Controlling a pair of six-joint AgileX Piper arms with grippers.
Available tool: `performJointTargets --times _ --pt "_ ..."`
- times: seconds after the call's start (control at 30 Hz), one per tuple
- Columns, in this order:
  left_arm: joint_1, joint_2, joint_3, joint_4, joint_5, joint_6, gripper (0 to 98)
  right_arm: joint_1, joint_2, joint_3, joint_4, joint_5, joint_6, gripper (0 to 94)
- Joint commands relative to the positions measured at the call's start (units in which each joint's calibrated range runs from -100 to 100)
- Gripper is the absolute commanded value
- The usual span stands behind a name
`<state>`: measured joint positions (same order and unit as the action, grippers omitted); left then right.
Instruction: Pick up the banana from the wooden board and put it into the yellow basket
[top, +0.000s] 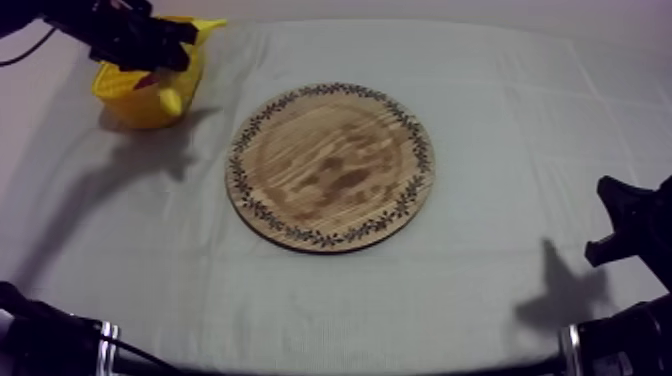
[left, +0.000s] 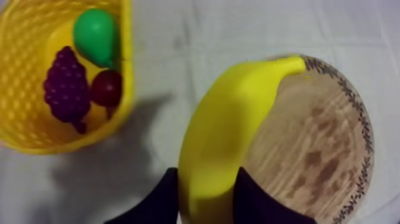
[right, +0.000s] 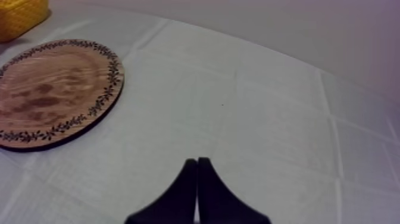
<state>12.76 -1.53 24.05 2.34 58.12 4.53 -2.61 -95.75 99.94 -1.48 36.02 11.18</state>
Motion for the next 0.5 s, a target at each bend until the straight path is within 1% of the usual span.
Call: performJointTargets --times 0.0,0.23,0.47 --pt "-3.3 0.3 -1.4 -0.02 0.6 -0.6 21.9 0.0 0.0 0.0 0.0 0.0 0.0 0.3" --pt "-8.2 4.5 -7.9 -0.23 1.4 -2.0 22.3 0.0 0.0 0.0 0.0 0.0 0.0 0.3" --pt "-11.3 11.4 -13.8 -0.13 1.1 -2.7 22.3 0.0 0.0 0.0 0.0 0.0 0.0 0.3"
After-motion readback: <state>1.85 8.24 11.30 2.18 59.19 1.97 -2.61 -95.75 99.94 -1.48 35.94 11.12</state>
